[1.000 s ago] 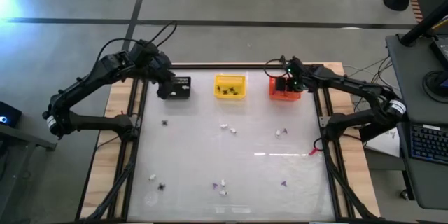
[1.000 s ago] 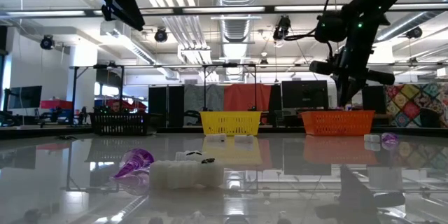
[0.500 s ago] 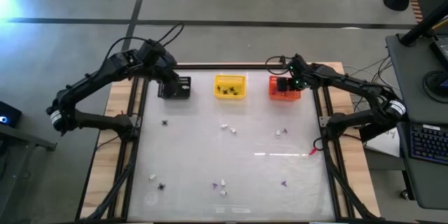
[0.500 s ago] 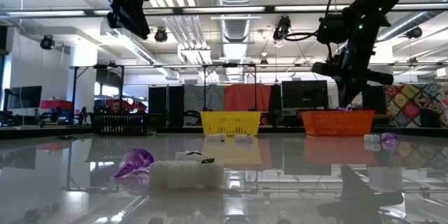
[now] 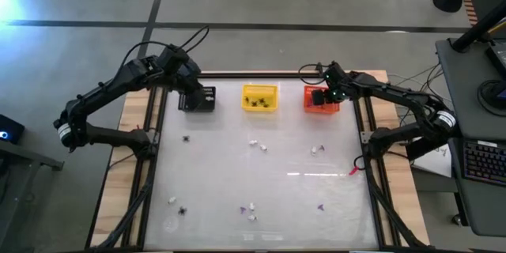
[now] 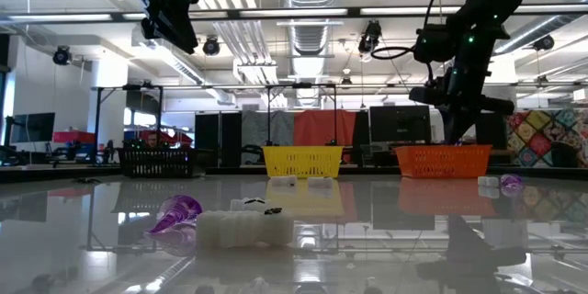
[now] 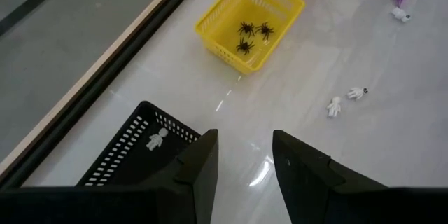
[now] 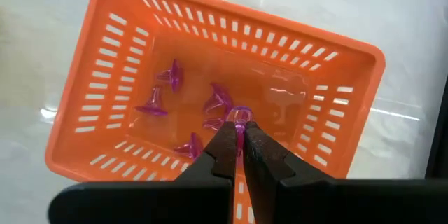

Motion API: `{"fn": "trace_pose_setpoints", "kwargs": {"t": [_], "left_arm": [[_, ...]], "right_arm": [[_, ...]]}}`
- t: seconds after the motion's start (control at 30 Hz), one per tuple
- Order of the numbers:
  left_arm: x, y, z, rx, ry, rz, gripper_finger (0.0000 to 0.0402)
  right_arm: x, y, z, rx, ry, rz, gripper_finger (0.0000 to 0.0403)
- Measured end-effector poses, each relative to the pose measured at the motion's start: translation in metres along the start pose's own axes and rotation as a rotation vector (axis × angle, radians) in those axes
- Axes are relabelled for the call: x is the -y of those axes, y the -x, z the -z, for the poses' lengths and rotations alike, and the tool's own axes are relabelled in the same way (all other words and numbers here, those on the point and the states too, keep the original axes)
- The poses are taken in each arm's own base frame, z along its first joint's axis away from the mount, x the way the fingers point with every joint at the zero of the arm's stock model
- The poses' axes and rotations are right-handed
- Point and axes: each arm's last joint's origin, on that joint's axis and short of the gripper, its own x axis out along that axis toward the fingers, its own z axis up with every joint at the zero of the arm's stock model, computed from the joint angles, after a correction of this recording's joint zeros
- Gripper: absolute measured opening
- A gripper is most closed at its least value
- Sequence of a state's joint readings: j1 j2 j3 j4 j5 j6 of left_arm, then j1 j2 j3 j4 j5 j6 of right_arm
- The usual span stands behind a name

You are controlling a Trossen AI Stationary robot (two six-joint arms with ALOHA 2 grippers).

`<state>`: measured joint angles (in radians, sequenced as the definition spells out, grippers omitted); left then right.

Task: Sort Halloween decoration
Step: Put the purple witch hat toy into the orange basket, then put the white skeleton toy into the black basket

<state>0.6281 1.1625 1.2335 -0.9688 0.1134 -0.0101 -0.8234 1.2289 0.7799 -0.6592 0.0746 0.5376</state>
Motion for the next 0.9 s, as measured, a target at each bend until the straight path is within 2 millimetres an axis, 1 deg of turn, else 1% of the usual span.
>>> {"fn": "trace_pose_setpoints", "kwargs": {"t": [0.3, 0.63, 0.77, 0.9], "left_arm": [[0.0, 0.0, 0.0, -0.005, 0.004, 0.0, 0.0119], [0.0, 0.0, 0.001, -0.012, 0.01, 0.001, 0.0119], [0.0, 0.0, 0.003, -0.036, 0.032, 0.007, 0.0119], [0.002, 0.0, 0.006, -0.062, 0.049, 0.074, 0.0119]], "right_arm": [[0.0, 0.0, 0.0, 0.002, 0.018, 0.003, 0.0015], [-0.001, 0.0, -0.002, 0.019, 0.017, -0.007, 0.0082], [-0.001, 0.002, -0.003, 0.026, 0.016, -0.011, 0.0099], [-0.007, 0.011, -0.012, 0.06, 0.013, -0.04, 0.0108]]}}
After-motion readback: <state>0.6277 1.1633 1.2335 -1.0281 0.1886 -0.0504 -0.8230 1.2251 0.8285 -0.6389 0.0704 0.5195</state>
